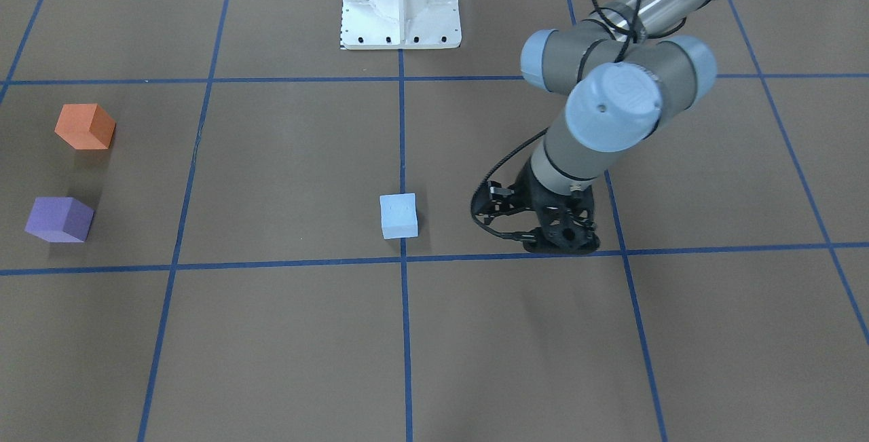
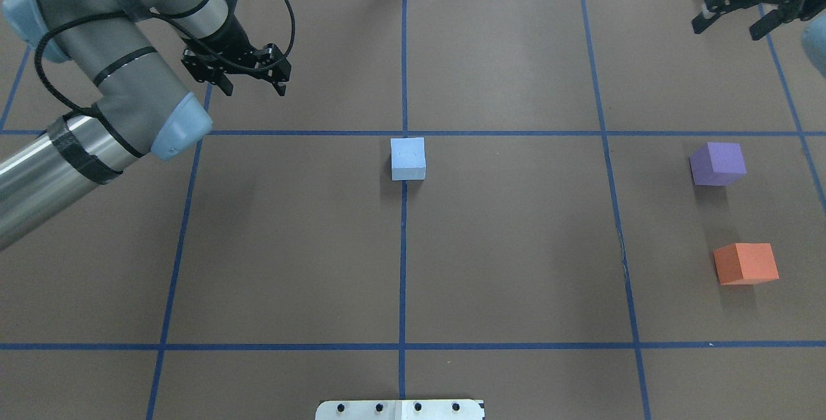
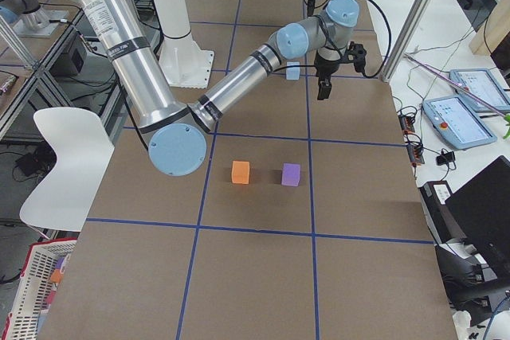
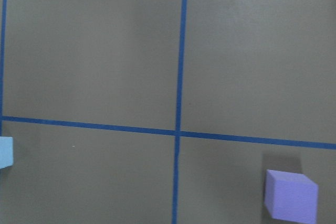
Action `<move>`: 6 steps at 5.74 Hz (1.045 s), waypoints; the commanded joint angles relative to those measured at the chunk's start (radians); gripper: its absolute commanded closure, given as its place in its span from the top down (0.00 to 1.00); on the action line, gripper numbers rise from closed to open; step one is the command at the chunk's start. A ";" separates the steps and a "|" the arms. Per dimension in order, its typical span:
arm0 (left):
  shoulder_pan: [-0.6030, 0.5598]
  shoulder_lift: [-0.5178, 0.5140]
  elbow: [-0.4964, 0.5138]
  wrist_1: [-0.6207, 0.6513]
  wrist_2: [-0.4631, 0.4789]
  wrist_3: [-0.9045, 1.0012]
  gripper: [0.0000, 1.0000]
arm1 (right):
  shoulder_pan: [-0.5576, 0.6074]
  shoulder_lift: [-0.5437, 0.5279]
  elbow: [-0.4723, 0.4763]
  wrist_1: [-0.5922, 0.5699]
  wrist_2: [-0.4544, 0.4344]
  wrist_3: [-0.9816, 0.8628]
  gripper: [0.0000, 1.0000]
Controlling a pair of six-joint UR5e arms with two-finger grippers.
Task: Place blue block between orange and purple blocks
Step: 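Move the right gripper over the light blue cube while the left arm withdraws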
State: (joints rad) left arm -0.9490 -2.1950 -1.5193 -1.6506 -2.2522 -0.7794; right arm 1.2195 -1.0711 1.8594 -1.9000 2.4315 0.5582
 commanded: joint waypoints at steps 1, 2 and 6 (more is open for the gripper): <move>-0.089 0.117 -0.057 0.005 -0.023 0.140 1.00 | -0.192 0.130 -0.006 -0.001 -0.111 0.241 1.00; -0.138 0.150 -0.070 0.047 -0.023 0.217 1.00 | -0.298 0.185 -0.015 0.002 -0.199 0.323 1.00; -0.330 0.276 -0.068 0.107 -0.010 0.590 1.00 | -0.492 0.417 -0.409 0.282 -0.385 0.531 1.00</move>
State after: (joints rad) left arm -1.2419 -1.9476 -1.5907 -1.5450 -2.2682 -0.2622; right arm 0.7686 -0.6990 1.5604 -1.7020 2.1028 1.0628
